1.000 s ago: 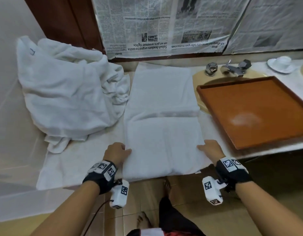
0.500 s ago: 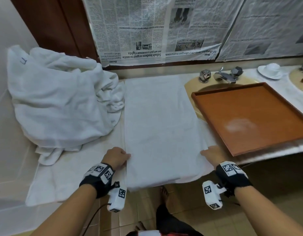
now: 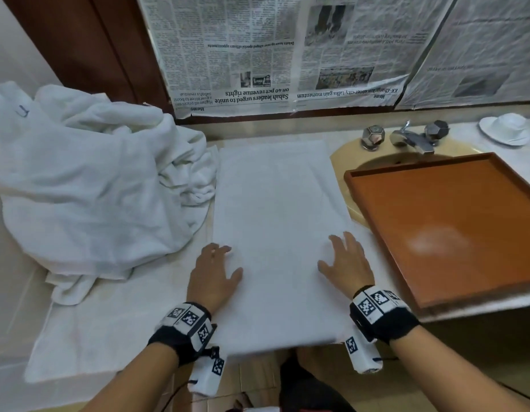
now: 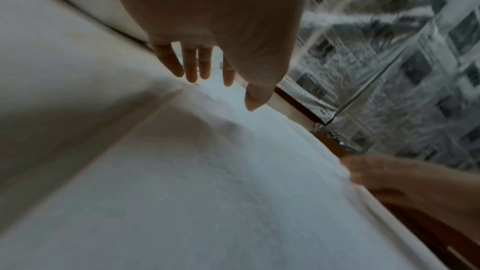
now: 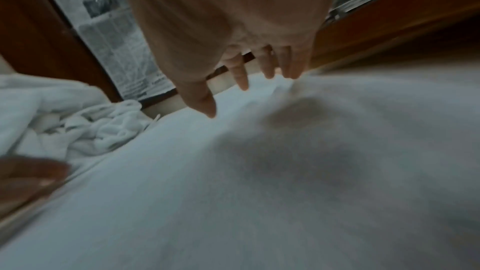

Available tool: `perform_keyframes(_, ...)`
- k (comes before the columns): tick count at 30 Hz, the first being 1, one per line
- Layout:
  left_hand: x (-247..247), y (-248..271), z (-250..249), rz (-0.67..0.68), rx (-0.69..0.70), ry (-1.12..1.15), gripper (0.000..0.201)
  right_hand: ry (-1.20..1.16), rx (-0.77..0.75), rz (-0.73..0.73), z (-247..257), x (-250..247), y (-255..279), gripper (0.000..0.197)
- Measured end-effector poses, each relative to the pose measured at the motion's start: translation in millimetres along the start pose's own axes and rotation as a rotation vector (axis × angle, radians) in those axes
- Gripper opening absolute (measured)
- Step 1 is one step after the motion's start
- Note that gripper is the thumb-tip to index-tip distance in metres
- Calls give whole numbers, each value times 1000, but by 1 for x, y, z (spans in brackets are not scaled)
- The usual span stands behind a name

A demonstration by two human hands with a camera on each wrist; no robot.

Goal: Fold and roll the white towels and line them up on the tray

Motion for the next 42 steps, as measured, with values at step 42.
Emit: perform_keyframes(42,-32,-273,51,224,-145,-541,70,471,-332,178,154,-10,-222,65)
Point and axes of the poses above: each hand's wrist, its own y-axis away from the middle knuckle, its own x-axis out of the palm, z = x × y, the point moved 8 cm from there along -y, towards the middle knuckle, and after that the axes turned 15 degrees about x, right-handed, at the moved point
